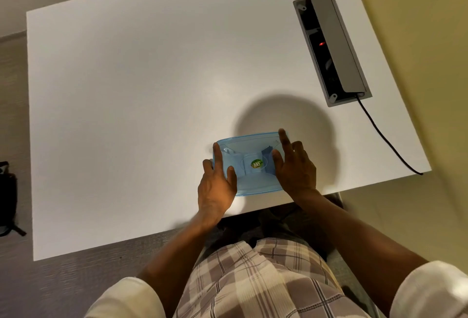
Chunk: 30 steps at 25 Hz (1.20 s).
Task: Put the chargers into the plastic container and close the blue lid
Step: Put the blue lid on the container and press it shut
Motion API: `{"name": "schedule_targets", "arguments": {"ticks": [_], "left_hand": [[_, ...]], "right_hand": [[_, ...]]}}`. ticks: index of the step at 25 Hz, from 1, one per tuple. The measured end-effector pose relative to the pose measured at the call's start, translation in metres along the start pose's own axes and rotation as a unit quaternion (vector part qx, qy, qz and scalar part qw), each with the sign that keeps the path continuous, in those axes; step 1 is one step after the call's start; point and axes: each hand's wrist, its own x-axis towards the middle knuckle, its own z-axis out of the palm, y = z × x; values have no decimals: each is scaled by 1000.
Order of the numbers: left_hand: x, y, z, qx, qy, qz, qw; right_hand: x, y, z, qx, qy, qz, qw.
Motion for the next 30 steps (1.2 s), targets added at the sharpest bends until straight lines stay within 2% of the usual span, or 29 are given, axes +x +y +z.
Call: {"name": "schedule_targets", "arguments": {"ticks": [5,8,12,15,24,30], "left_hand": [[0,3,-1,26,18,7,999],[7,-2,4,47,43,84,994],[16,-13,11,42,7,166,985],[18,-16,16,8,4,158,987],[35,-15,11,-14,14,140,990],[54,-13,1,25,31,130,991]], "right_hand": [[0,1,7,11,-12,3,1000],[0,4,14,-1,11,-40,999],[3,7,18,22,4,-111,994],[7,8,18,57,-3,-110,992],[34,2,18,65,-12,-122,990],[58,-10,16,44,-20,-135,990]]}}
